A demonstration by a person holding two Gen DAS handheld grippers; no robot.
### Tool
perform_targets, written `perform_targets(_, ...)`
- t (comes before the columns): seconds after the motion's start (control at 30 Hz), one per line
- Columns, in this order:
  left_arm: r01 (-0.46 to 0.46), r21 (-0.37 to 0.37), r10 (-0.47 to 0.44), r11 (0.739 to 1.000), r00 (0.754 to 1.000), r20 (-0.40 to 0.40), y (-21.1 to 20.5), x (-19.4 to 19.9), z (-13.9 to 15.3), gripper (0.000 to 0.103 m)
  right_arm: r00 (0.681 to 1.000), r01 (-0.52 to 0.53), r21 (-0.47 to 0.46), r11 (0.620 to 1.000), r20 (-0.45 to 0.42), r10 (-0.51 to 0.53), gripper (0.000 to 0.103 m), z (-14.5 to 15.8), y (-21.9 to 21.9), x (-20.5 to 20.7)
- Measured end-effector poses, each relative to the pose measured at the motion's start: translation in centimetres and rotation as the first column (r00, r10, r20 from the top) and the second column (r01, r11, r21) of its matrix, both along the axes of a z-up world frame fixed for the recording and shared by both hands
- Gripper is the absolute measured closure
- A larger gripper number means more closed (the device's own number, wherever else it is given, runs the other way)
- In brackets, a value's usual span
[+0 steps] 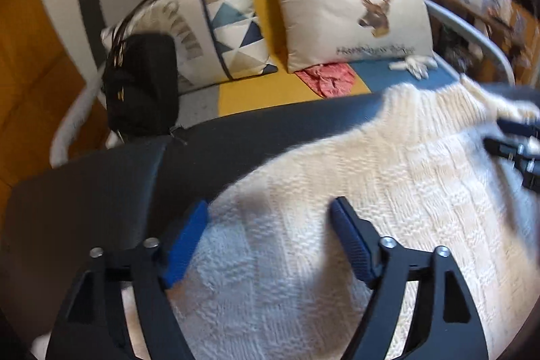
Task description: Fold clothes
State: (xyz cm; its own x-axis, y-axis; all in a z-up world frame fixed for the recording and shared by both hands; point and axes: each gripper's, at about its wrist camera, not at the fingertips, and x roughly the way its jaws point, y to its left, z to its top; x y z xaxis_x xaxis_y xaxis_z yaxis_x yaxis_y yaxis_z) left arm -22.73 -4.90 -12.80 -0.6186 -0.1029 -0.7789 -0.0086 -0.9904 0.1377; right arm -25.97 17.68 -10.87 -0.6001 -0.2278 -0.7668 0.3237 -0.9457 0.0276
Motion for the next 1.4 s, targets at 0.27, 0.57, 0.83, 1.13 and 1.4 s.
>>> perform_targets(0.27,-0.046,0.051,0.046,0.998,0.999,0.011,-1.0,-2.0,-0.4,0.009,1.000,0.013,-0.021,1.000,-0.017,-0.013,0.042,0.8,0.4,-0.7)
perform_targets(0.57,0.098,0.017,-0.097,0.995,0.995,-0.036,-1.8,4.3,4.5,0.023,1.000,0.013,-0.253,0.967,0.015,-0.010,0.042,5.1,8.7,6.8)
perform_targets(0.83,0.170,0.147,-0.162,0.974,0.985,-0.065,-3.0,16.0,5.8,0.023,0.982,0.163,-0.355,0.920,0.152,-0.116,0.042,3.2,17.2,19.3)
perform_targets(1.13,0.012,0.398,-0.049,0.917,0.995,0.083,-8.1,26.1,1.6,0.023,0.951,0.208,-0.508,0.836,0.303,-0.053,0.042,0.7,19.5,27.0)
perform_targets(1.4,0.010,0.512,-0.048,0.859,0.997,0.062,-8.7,31.8,0.6,0.022,0.913,0.267,-0.645,0.716,0.406,0.026,0.042,-1.6,19.5,30.5)
